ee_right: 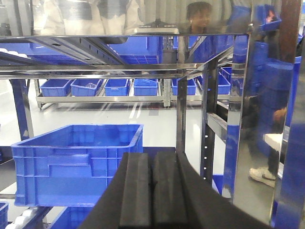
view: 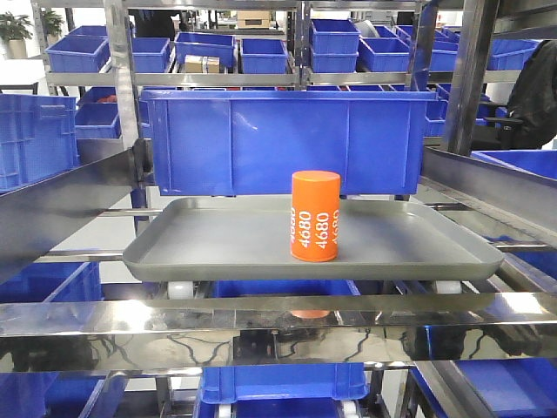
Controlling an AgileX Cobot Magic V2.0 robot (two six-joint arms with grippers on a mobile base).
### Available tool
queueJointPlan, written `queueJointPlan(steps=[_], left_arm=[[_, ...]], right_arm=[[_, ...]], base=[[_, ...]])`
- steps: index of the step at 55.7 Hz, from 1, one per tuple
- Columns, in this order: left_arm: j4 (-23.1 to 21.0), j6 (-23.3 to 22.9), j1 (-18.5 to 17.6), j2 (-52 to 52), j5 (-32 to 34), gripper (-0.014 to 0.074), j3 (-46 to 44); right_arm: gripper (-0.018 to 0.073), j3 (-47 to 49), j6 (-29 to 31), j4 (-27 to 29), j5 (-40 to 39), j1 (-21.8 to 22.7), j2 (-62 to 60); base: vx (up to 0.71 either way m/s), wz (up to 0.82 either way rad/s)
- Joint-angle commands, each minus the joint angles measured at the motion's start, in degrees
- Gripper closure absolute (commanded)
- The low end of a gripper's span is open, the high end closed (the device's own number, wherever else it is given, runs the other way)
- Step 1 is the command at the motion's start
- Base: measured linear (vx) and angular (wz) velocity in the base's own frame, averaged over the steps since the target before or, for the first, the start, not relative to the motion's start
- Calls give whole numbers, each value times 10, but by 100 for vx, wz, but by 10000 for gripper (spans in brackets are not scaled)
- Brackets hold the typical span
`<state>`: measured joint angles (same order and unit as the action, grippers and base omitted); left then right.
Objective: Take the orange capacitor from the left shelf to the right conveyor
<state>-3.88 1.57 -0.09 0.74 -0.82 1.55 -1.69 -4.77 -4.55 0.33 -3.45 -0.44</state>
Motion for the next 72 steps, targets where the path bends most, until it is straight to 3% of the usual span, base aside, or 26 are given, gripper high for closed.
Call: queueJointPlan(steps=[1,31,47,58,72], left_arm=[[-4,-1,-2,6,47,603,19],[-4,-1,-2,6,47,603,19],[-4,-1,-2,6,47,603,19],[-4,-1,-2,6,47,603,19],[-4,-1,-2,6,47,603,19]], right_arm=[[568,-4,0,-2,-49,1,-8],[568,-4,-4,0,-52,1,-8],[568,39,-56,30,-87,1,-8],[568,206,-31,-15,74,1,5],[568,431,-23,-14,332,1,106]], base=[[0,0],[0,0],[0,0],[0,0],[0,0]])
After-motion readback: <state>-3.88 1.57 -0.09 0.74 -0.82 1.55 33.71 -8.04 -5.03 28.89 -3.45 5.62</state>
